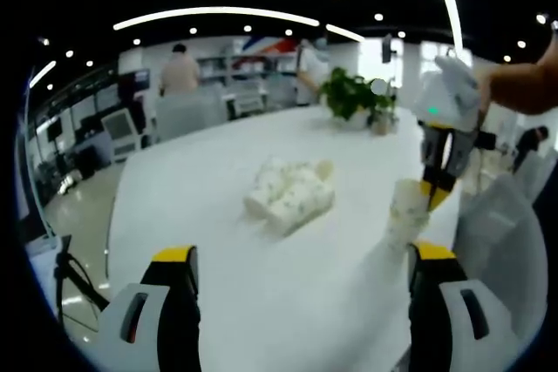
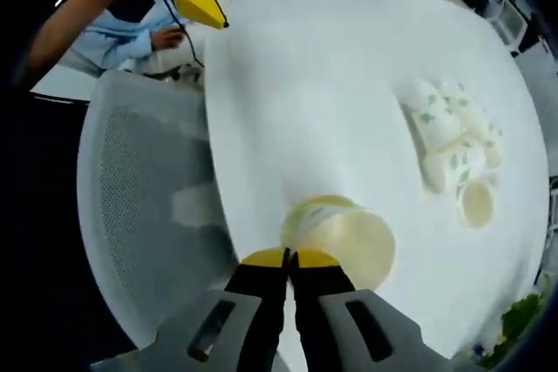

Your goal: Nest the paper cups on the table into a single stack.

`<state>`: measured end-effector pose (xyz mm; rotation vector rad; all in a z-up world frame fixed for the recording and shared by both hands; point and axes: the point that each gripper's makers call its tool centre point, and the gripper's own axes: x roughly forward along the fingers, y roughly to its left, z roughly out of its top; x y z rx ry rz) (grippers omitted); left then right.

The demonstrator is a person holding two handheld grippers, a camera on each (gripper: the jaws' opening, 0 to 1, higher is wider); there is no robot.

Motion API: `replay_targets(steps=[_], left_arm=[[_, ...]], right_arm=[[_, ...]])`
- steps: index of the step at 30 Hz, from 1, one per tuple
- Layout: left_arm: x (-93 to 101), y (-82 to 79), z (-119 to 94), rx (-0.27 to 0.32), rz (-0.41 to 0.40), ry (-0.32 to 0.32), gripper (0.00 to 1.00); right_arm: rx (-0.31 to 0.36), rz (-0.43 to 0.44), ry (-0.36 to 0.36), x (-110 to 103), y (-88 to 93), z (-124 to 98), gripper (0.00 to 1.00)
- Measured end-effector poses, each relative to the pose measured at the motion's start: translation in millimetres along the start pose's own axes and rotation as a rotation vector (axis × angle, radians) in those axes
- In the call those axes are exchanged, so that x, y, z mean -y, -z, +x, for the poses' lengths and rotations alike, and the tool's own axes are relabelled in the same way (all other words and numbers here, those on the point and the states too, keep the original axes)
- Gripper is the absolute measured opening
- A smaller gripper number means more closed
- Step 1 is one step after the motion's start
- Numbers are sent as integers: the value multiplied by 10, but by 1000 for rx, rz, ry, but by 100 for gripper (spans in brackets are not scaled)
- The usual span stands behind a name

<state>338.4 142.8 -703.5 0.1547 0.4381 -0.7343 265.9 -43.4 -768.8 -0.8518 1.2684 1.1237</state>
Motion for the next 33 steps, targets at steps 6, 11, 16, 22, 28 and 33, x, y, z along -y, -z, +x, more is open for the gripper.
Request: replay_targets(steps=[6, 11, 16, 22, 28, 33], left_arm=[[-3, -1, 9, -2, 0, 1, 99], [-1, 2, 16, -4, 2, 2, 99], [3, -16, 19, -1, 2, 2, 99], [-1, -34, 32, 0, 3, 4, 99], [-17, -80, 46, 10, 2, 5, 99], [-14, -136, 62, 24, -4, 9, 99]], right_arm=[[22, -8, -24, -34, -17, -34, 1], [46, -19, -20, -9, -42, -81, 7], [87, -13, -25, -2, -94, -156, 11], [176, -9, -13, 42, -183, -362, 19], [343, 20, 40, 208, -316, -665, 33], [465, -18, 126, 399, -313, -865, 39]])
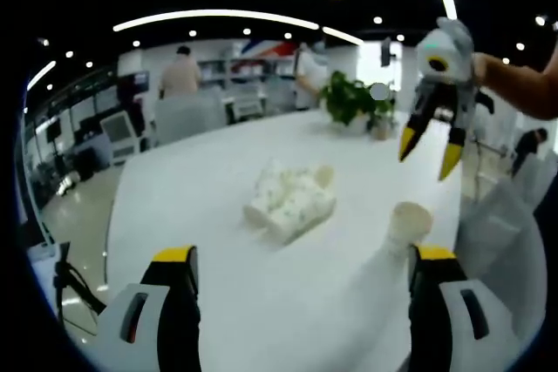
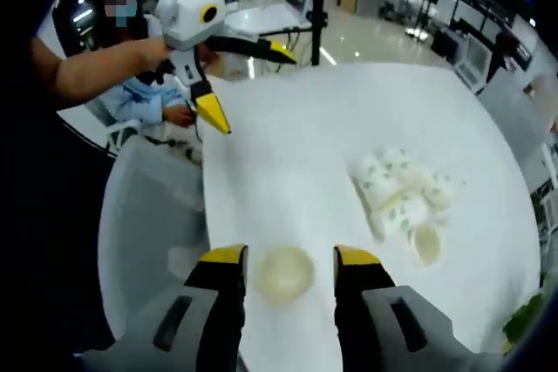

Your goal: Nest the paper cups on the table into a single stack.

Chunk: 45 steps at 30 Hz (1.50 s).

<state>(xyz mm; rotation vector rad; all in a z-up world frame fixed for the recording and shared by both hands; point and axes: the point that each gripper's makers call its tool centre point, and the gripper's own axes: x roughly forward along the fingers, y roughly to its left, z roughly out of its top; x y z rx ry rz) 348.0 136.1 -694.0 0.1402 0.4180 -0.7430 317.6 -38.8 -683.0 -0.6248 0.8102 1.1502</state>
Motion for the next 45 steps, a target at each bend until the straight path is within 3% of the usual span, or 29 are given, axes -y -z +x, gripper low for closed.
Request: replay_targets(steps=[6, 8, 15, 18, 24, 30, 35, 45], left_arm=[[-26, -47, 14, 16, -10, -1, 99], [-38, -56, 12, 19, -13, -5, 99], [-105, -69, -8, 35, -21, -38, 99], [-96, -54, -30, 46, -38, -45, 99], [-63, 69, -55, 44, -77, -54, 99], [-74, 74, -82, 55, -75, -66, 99], [-94, 131, -73, 51, -68, -84, 99], [-77, 88, -92, 94, -70, -95, 99]], right_arm=[[104, 43, 54, 159, 76, -178, 43], [103, 51, 74, 200, 152, -209, 44], [204, 120, 162, 329, 371, -262, 48], [227, 146, 181, 351, 442, -261, 50], [340, 236, 247, 517, 537, -355, 55], [443, 251, 305, 611, 546, -467, 60], [500, 311, 325, 706, 630, -484, 75], [562, 326, 400, 854, 793, -505, 94]])
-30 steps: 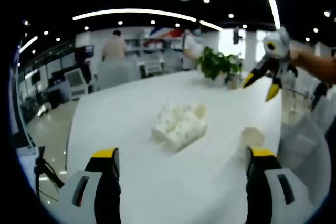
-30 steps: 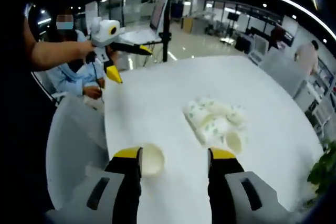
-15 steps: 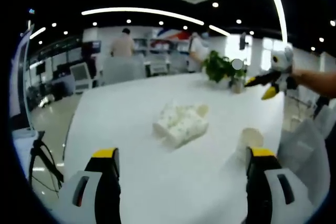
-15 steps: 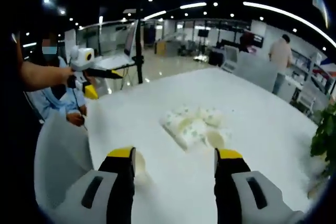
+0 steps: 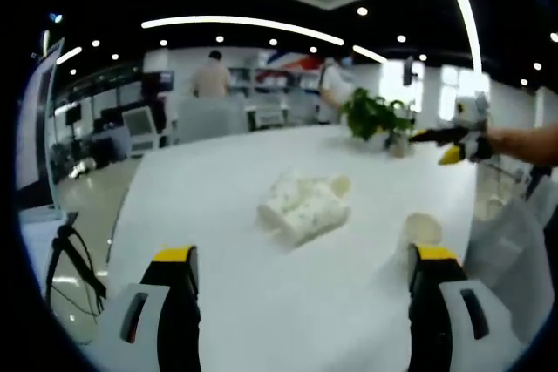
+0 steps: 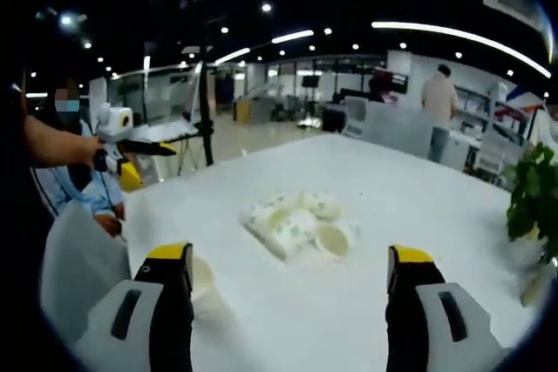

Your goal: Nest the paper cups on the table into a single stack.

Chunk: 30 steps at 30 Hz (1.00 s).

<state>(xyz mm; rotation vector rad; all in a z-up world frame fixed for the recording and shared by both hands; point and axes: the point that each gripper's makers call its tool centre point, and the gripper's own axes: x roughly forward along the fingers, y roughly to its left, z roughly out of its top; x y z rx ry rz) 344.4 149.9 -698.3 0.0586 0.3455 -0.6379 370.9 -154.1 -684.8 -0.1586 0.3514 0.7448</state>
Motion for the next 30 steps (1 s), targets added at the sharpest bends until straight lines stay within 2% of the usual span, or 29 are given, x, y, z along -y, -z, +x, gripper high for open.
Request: replay_targets(steps=[3, 5, 16, 26, 30], left_arm=[[9, -18, -1, 9, 1, 1, 99], [17, 3, 10, -5, 16, -1, 99], [108, -16, 66, -3, 18, 17, 99], [201, -5, 152, -11, 22, 21, 99], [246, -11, 188, -10, 28, 24, 99]], right_arm=[[31, 0, 27, 63, 12, 1, 99], [29, -19, 47, 100, 40, 6, 100], [39, -25, 125, 298, 128, 8, 100], [66, -26, 201, 582, 204, 175, 100], [73, -18, 220, 692, 260, 314, 100]])
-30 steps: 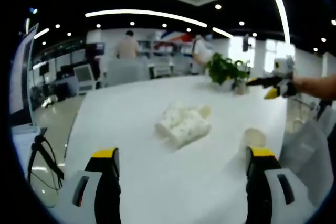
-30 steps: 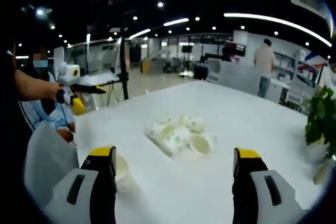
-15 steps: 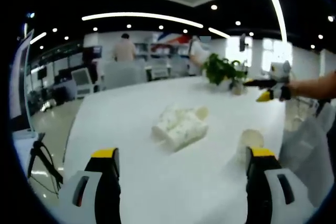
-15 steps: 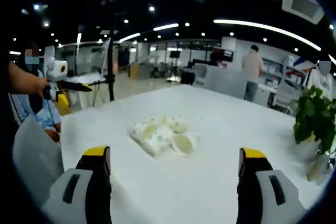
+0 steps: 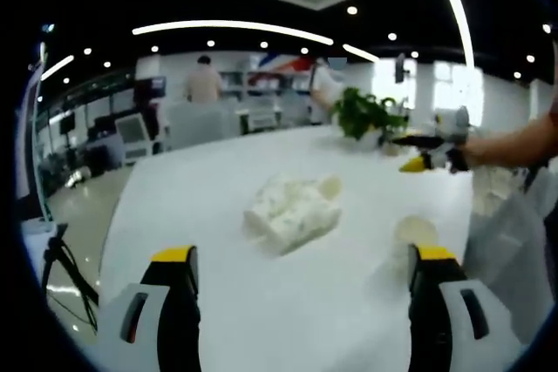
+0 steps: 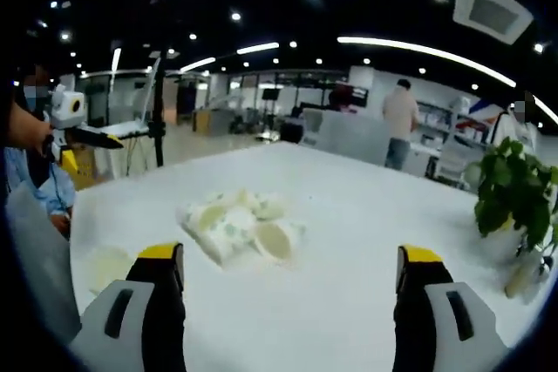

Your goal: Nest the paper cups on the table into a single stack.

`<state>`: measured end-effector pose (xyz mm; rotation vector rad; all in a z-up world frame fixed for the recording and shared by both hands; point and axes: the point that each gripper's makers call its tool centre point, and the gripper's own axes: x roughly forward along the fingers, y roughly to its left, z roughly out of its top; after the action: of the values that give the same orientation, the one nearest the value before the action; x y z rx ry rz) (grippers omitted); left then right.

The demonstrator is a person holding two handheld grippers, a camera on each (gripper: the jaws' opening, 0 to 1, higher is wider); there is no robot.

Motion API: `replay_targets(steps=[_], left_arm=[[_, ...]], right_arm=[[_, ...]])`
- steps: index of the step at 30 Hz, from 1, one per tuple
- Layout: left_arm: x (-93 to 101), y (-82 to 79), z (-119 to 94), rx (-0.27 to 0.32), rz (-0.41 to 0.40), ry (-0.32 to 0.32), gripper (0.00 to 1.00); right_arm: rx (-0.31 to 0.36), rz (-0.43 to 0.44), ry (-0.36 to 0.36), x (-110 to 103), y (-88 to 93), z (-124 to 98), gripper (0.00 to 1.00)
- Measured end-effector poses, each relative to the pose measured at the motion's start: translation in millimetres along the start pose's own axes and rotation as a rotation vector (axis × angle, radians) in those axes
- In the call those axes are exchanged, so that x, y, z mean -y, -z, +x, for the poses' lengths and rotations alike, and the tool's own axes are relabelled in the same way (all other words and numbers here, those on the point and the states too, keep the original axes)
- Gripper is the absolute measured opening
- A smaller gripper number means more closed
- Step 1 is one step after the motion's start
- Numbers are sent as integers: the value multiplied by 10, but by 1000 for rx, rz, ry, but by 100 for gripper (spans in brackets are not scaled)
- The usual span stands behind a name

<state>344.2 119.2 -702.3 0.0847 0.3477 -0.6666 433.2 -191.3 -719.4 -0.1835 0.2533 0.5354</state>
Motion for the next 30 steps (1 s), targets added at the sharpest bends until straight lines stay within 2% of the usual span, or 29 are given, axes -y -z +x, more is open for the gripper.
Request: replay_targets(steps=[13, 17, 24, 30], left_arm=[[13, -50, -24, -12, -7, 0, 99], [-16, -28, -38, -22, -5, -7, 99], [-43, -30, -38, -19, -15, -19, 99], [-69, 11, -56, -20, -37, -25, 99]], right_arm=[[0, -21, 13, 70, 187, 573, 98], [1, 0, 52, 147, 276, 765, 94], [-41, 9, 77, 171, 465, 982, 87], [-51, 7, 86, 196, 491, 1087, 80]])
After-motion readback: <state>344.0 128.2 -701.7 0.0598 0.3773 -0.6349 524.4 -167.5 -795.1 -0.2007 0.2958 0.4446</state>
